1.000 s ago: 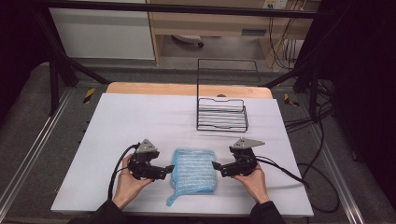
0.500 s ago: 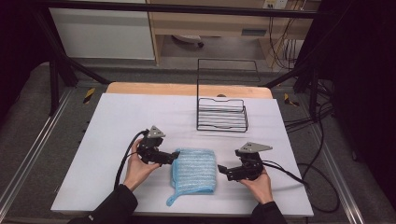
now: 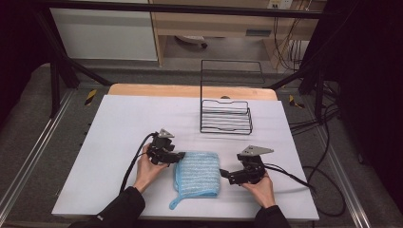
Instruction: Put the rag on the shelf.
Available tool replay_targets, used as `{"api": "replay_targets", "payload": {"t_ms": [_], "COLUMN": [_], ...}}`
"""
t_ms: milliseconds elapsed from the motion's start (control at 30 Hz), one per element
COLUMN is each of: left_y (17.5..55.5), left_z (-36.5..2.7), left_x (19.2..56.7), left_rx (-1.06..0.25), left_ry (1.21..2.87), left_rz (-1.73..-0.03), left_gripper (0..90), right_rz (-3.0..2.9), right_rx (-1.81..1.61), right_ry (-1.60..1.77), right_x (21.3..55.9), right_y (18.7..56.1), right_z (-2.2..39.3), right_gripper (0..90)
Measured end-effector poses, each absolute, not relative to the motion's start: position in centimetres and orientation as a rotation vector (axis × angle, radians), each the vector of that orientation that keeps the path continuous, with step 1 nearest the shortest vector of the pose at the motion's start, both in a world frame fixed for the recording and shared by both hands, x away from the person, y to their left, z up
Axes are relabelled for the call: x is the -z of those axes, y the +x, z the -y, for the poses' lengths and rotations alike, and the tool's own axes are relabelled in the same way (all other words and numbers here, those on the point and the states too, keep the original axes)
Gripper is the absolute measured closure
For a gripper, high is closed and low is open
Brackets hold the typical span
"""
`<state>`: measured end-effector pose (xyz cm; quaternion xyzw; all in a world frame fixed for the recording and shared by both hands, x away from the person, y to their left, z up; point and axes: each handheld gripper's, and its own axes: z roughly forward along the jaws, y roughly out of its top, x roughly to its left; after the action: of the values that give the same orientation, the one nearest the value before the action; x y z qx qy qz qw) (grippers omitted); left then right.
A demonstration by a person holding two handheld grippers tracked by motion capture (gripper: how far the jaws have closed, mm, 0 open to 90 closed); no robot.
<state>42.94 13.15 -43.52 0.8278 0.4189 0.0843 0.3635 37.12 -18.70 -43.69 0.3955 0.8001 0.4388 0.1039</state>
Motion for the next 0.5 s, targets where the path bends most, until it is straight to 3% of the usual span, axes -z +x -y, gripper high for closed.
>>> {"api": "replay_targets", "payload": {"t_ms": [333,500], "left_y": [42.72,42.61], "left_z": [-12.44,-12.19], "left_x": [44.32,44.34], "left_rx": [-0.172,-0.178], "left_ry": [2.138,2.139], "left_rz": [-1.096,-1.107], "left_gripper": [57.6,59.0], "right_rz": [-2.364,-2.356], "right_rx": [-1.296,-1.316], "right_ry": [1.171,1.181], "right_x": [43.8,43.79], "right_y": [37.19,37.23], "right_z": [18.58,18.52], "right_gripper": [2.9,3.2]}}
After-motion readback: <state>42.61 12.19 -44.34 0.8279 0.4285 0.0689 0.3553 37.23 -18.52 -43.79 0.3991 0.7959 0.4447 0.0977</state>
